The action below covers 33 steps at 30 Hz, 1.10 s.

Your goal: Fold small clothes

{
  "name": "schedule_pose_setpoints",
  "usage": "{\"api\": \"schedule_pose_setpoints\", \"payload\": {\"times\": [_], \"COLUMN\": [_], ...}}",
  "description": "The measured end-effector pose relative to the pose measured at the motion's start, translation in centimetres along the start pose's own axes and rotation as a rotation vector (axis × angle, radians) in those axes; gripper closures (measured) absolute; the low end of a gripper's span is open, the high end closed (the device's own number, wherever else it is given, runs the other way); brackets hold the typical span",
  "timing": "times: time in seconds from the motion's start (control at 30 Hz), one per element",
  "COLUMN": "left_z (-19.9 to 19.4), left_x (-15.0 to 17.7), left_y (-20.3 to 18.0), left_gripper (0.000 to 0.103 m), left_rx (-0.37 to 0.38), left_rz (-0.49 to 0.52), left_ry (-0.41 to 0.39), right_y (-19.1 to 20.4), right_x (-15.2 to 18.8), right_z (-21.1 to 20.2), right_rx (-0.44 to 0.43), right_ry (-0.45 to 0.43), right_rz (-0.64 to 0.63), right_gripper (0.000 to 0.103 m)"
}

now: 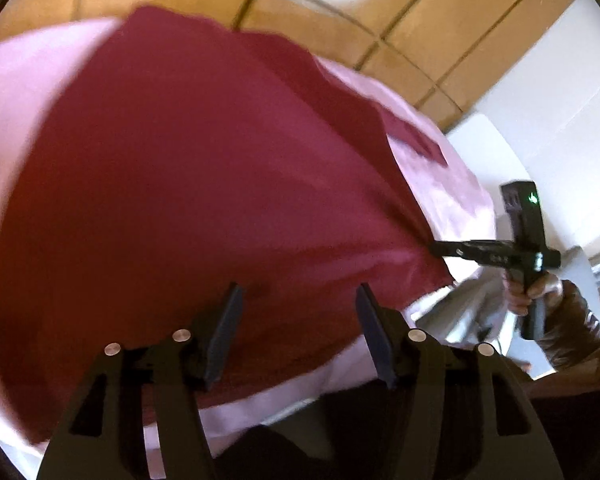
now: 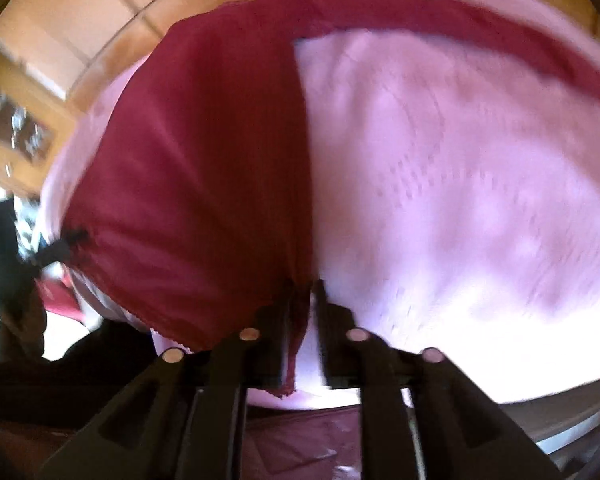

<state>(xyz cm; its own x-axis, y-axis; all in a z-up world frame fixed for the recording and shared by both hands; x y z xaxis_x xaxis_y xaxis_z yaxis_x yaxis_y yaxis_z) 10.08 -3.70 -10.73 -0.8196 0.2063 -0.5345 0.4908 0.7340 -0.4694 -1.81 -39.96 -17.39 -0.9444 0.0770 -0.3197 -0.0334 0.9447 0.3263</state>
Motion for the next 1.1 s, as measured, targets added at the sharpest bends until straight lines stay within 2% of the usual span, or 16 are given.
{"api": "schedule_pose_setpoints", "payload": {"times": [0.03,0.07,0.1,0.2,0.27,0.3,0.4,0.5,0.6,0.7,0.77,0.9,1.0,1.1], "left_z": [-0.7,-1.7,-2.8,-5.5,-7.2,-7.6,-8.0,-7.7,-7.0,-5.7,-4.2,-1.4,0.7,3.1], "left_x": [-0.2,-0.3,-0.8,-1.8,-2.0,-2.0,-1.9,-2.2,-3.8,-6.1,-8.4,-12.2,-14.9,-17.2], "left_y": [0.8,1.9,3.4,7.8,11.1,12.0,14.6,16.4,17.0,17.7,18.1,19.4,20.4,21.2], "left_gripper": [0.046,0.046,0.046,0.046,0.046,0.046,0.046,0.046,0.046,0.046,0.046,0.046,0.046,0.046], "left_rx": [-0.018,-0.042,-0.082,-0.159,-0.209,-0.231,-0.303,-0.322,-0.311,-0.28,-0.256,-0.217,-0.208,-0.247], "left_rz": [-0.012,-0.033,-0.065,-0.188,-0.292,-0.317,-0.372,-0.399,-0.401,-0.399,-0.396,-0.417,-0.415,-0.408], "left_ry": [-0.017,-0.04,-0.071,-0.151,-0.208,-0.222,-0.231,-0.227,-0.234,-0.244,-0.243,-0.23,-0.209,-0.18], "right_y": [-0.1,0.0,0.3,2.8,6.1,8.3,13.2,16.1,15.2,11.8,9.2,6.1,5.8,5.6], "right_x": [-0.8,-2.4,-3.2,-7.0,-9.1,-10.5,-12.4,-13.9,-15.4,-16.6,-16.6,-15.9,-16.1,-16.1], "right_z": [-0.7,-1.9,-2.2,-3.5,-2.8,-2.1,1.6,5.5,7.6,9.2,10.1,11.2,11.6,11.8], "right_rx": [0.005,-0.004,-0.002,-0.031,-0.065,-0.085,-0.108,-0.047,0.083,0.182,0.214,0.164,0.106,0.098], "right_ry": [-0.028,-0.078,-0.113,-0.219,-0.258,-0.284,-0.275,-0.277,-0.315,-0.333,-0.336,-0.337,-0.348,-0.354], "right_rz": [-0.008,0.003,0.003,-0.039,-0.069,-0.098,-0.159,-0.218,-0.23,-0.176,-0.134,-0.07,-0.042,-0.047], "right_gripper": [0.069,0.062,0.057,0.055,0.045,0.035,0.033,0.032,0.032,0.032,0.032,0.027,0.022,0.021]}}
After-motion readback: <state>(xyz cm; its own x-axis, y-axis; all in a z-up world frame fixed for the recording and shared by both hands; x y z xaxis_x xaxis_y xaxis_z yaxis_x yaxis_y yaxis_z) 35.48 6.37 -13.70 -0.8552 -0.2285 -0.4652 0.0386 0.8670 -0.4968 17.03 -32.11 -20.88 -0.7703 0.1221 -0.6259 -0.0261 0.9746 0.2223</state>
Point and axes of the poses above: each gripper's, at about its wrist camera, not at the fingertips, and z roughly the way its jaws point, y to its left, x to its underside, the point moved 8 cm from there along z, roughly the way its jaws point, and after that the axes turned 2 degrees about z, right-handed, at the moved point
